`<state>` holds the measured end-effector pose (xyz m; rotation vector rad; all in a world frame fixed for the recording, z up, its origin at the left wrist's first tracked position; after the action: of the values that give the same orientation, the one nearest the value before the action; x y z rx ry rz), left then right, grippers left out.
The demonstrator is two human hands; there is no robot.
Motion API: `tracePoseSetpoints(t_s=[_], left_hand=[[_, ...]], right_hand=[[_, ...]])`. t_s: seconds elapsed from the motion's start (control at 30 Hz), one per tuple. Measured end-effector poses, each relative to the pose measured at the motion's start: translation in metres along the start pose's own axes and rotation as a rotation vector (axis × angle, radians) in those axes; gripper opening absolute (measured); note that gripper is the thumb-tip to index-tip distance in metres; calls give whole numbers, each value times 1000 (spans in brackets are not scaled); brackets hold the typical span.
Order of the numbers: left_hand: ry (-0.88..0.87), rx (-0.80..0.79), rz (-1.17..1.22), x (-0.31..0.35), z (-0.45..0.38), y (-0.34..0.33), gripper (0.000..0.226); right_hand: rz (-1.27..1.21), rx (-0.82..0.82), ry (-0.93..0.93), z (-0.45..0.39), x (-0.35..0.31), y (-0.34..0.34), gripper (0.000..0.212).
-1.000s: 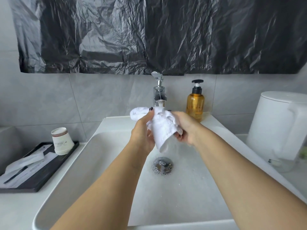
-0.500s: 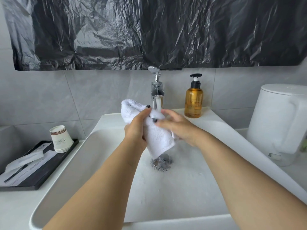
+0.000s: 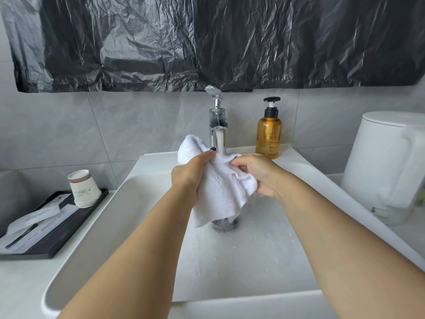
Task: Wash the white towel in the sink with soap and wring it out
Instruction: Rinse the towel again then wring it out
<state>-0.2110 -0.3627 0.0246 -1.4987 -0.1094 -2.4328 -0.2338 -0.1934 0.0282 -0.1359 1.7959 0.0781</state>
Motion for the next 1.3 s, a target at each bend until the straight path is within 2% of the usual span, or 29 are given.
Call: tracePoseSetpoints(t_s=[0.07, 0.1, 0.17, 0.27, 0.37, 0.43, 0.5, 0.57, 0.67, 0.73, 0.83, 0.9, 0.97, 1.03, 1.1, 1.17, 1.23, 1.3], left_hand=[[-35, 25, -79, 3, -1, 2, 75], [-47, 19, -114, 4, 0, 1, 76], [-38, -44, -155, 3, 1, -4, 68], [11, -130, -205, 3, 4, -10, 73], [2, -80, -289, 9, 4, -3, 58], [-18, -23, -302, 13, 4, 4, 52], [-28, -5, -283, 13, 6, 6, 57], [-31, -26, -249, 11, 9, 4, 63], [-27, -103, -191, 8, 11, -2, 55], [-28, -144, -147, 9, 8, -5, 45], [-74, -123, -77, 14, 1, -3, 59], [-101, -61, -43, 17, -4, 2, 58], [-85, -31, 10, 15, -7, 7, 57], [-50, -86, 105, 12, -6, 6, 68], [-48, -107, 194, 12, -6, 6, 78], [-73, -83, 278, 15, -9, 12, 77], [-71, -115, 316, 17, -10, 16, 82], [-36, -141, 327, 15, -10, 19, 78]], right_hand=[[127, 20, 14, 2, -1, 2, 15], [180, 43, 21, 2, -2, 5, 15], [227, 108, 46, 2, -5, 7, 13], [104, 279, 93, 0, -10, 15, 22], [100, 353, 123, 0, -13, 20, 23], [185, 337, 158, 0, -14, 20, 25], [302, 307, 205, 0, -18, 20, 29], [311, 218, 227, 0, -20, 12, 32], [192, 128, 149, 0, -18, 2, 24], [64, 140, 96, 0, -16, -1, 20], [-132, 204, 51, 2, -16, -2, 11], [-182, 185, 23, 2, -13, -5, 9], [-171, 150, 0, 4, -13, -7, 12], [-146, 117, -8, 7, -15, -9, 15], [-112, 106, -10, 8, -15, -10, 24], [-18, 133, -33, 7, -12, -6, 33], [106, 143, -123, 9, -3, -4, 47], [111, 84, -232, 13, 7, -9, 49]])
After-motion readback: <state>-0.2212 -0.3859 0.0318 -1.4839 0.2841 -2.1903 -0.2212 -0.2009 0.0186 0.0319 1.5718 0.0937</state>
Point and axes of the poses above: each hand's wrist, its own z-axis away from the middle knuckle, its own y-axis out of the back of the hand, x = y × z, the point moved 7 cm from there along -z, towards the middle knuckle, and after that the axes turned 15 degrees about y, right-handed, at the moved point
